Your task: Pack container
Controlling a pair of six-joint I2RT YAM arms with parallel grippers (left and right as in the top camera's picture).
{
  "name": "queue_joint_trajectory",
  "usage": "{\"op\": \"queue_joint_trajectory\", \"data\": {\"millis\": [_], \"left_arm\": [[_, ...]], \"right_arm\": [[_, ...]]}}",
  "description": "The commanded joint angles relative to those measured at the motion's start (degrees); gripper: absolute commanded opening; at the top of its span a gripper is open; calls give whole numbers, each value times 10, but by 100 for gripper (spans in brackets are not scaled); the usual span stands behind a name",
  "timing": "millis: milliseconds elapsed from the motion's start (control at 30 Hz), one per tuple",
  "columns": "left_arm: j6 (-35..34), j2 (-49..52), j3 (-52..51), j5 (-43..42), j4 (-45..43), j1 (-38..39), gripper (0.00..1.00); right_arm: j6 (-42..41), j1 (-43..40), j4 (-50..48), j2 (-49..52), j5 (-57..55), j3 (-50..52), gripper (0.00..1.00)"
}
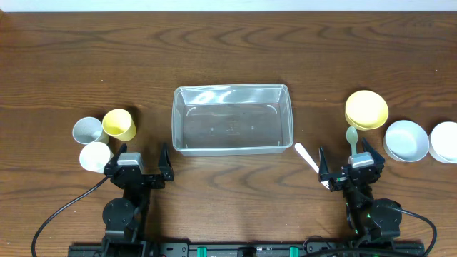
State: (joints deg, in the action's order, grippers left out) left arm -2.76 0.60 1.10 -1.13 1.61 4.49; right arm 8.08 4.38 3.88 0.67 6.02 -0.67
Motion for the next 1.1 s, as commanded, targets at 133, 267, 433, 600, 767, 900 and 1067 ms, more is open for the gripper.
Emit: {"op": "queue_joint_trajectory", "data": {"millis": [133,267,433,600,767,900,1067], "left_arm": [[2,-3,-9,7,26,-3,98],[2,-3,-9,7,26,-3,98],[2,-3,-9,7,26,-3,98],[2,-3,-9,7,26,-3,98],[2,-3,-9,7,26,-3,98],[2,-3,-9,7,26,-3,98],[9,-3,-9,8,24,-3,98]], "right_arm": [[7,5,2,-4,5,2,99],[8,5,1,-4,5,2,99],[8,5,1,-4,5,2,99],[8,5,1,-4,5,2,99],[8,5,2,-4,5,2,99],[8,5,1,-4,5,2,99],[6,5,1,-4,7,2,99]]}}
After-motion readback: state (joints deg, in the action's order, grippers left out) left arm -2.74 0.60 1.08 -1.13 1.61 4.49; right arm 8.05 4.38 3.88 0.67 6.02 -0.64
